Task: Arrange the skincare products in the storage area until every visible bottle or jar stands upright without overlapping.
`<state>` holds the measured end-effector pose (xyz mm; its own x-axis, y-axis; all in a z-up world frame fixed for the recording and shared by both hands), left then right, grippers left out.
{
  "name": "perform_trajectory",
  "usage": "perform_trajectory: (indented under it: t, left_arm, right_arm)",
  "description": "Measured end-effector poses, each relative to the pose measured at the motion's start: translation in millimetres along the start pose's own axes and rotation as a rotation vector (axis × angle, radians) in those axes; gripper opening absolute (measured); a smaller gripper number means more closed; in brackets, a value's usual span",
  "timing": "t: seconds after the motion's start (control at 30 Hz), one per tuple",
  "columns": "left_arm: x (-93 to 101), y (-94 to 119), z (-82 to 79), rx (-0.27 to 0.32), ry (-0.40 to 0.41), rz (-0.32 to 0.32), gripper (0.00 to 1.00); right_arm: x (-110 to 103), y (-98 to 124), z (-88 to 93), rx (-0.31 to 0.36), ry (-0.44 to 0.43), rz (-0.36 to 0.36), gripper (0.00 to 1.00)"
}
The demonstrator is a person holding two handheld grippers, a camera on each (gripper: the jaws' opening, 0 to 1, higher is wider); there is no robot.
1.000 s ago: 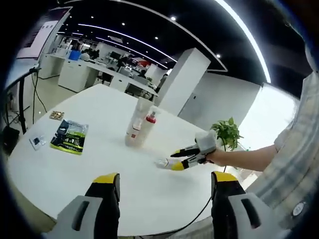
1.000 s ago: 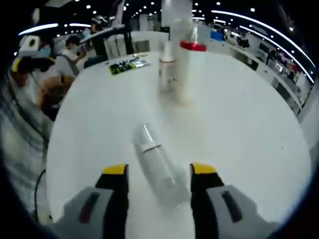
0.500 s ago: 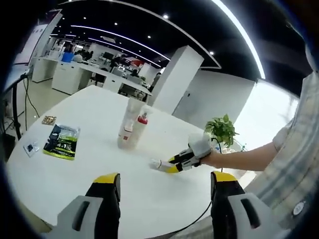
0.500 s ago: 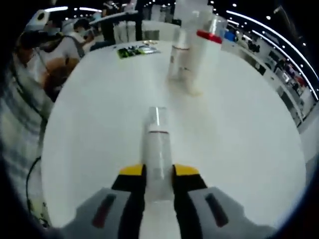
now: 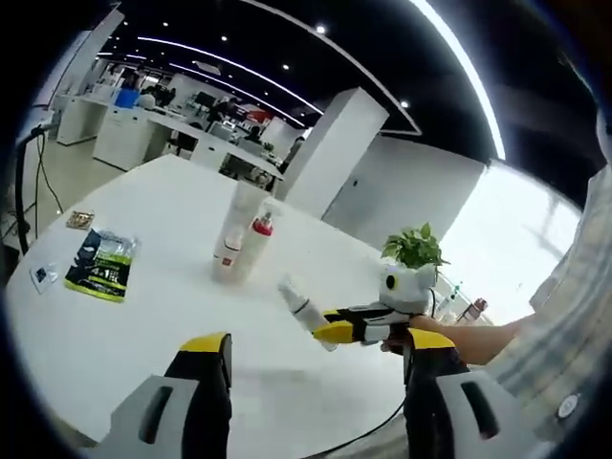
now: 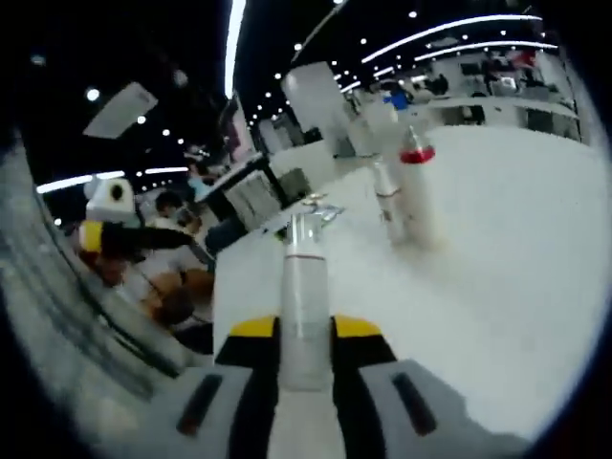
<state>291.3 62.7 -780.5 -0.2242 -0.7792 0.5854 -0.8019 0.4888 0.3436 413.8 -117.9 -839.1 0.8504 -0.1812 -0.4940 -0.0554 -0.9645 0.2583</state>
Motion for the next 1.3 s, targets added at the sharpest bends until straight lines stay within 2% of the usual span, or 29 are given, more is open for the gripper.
perform_trajectory:
  t: [0.03,0.1,0.13,0.17,0.27,0.37,0.47,0.53,0.6,0.67,0.7,0.73,0.77,0.83,0.93,0.97,1.1,1.17,1.23,1.3]
  left_arm:
    - [0.6,-1.1,-0.2,0.001,0.005,0.006,0.74]
    - [1.7,-3.1,-0.6,0.004,0.015,0.016,0.73]
    - [3.2,-3.9,-1.3,0.006,0.022,0.027,0.72]
    - [4.1,-4.3,-1.9,0.011,0.029,0.035,0.72]
    - [9.2,-4.4,-9.4,0.097,0.058,0.093,0.71]
    - [10.8,-1.8,-10.8,0.103,0.094,0.121,0.66]
    - [11.0,0.6,-10.4,0.109,0.110,0.151,0.54]
    - [12.5,1.7,-10.9,0.127,0.132,0.179,0.49]
    - [13.3,3.6,-12.8,0.169,0.163,0.228,0.45]
    - [14.9,5.2,-14.7,0.194,0.226,0.278,0.42]
    - [14.6,6.0,-14.6,0.194,0.220,0.291,0.37]
    - [18.4,7.8,-15.5,0.192,0.228,0.335,0.30]
    - [18.3,7.9,-16.2,0.195,0.221,0.343,0.24]
    - [17.4,8.7,-18.7,0.198,0.208,0.328,0.22]
    - [14.1,10.9,-24.1,0.189,0.183,0.307,0.22]
    - [12.4,11.4,-24.8,0.187,0.162,0.292,0.22]
    - [1.3,11.6,-27.1,0.158,0.107,0.157,0.21]
    - [-1.6,12.8,-28.1,0.133,0.051,0.120,0.20]
    - [-5.2,15.4,-30.3,0.125,0.003,0.078,0.20]
    - [-9.1,18.6,-34.4,0.126,0.004,0.049,0.20]
  right_arm:
    - [-14.2,-4.6,-5.4,0.052,-0.037,-0.070,0.18]
    - [-32.1,-10.0,-13.8,0.110,-0.047,-0.168,0.18]
    - [-38.0,-11.8,-16.6,0.126,-0.072,-0.198,0.18]
    - [-47.8,-14.6,-20.9,0.138,-0.119,-0.259,0.18]
    - [-61.9,-19.8,-27.6,0.142,-0.125,-0.349,0.18]
    - [-69.0,-23.6,-30.5,0.135,-0.101,-0.395,0.18]
    - [-78.1,-27.1,-35.5,0.137,-0.114,-0.468,0.18]
    - [-84.0,-28.1,-38.0,0.146,-0.132,-0.521,0.18]
    - [-90.3,-30.4,-40.6,0.152,-0.154,-0.570,0.18]
    - [-94.9,-34.2,-40.7,0.138,-0.158,-0.594,0.18]
    - [-96.5,-36.3,-40.7,0.136,-0.160,-0.603,0.18]
    - [-97.0,-38.7,-39.6,0.125,-0.169,-0.599,0.18]
    - [-96.8,-42.2,-39.4,0.123,-0.183,-0.600,0.18]
    - [-96.8,-45.4,-39.4,0.125,-0.198,-0.611,0.18]
    - [-101.0,-51.1,-41.9,0.126,-0.174,-0.602,0.19]
    - [-101.1,-52.1,-42.7,0.121,-0.157,-0.587,0.20]
    - [-94.2,-60.6,-44.1,0.096,-0.044,-0.506,0.22]
    - [-90.5,-64.5,-42.8,0.043,0.015,-0.431,0.30]
    - [-93.0,-66.7,-42.3,0.031,-0.005,-0.438,0.39]
    - [-93.0,-64.9,-42.5,0.031,-0.027,-0.453,0.39]
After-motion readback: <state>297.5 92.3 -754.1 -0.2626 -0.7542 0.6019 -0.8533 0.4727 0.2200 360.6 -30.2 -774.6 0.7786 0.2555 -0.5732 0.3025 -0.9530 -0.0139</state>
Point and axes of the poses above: the point that each gripper's makers call its tool centre point, and the gripper's own axes: y roughly backward along the fingers, x roughly to its right, z roughly out of its underside, the point moved 8 cm from there along y, roughly backward along the fingers, and after that the axes turned 4 degrees about -z, right-handed, at the moved point
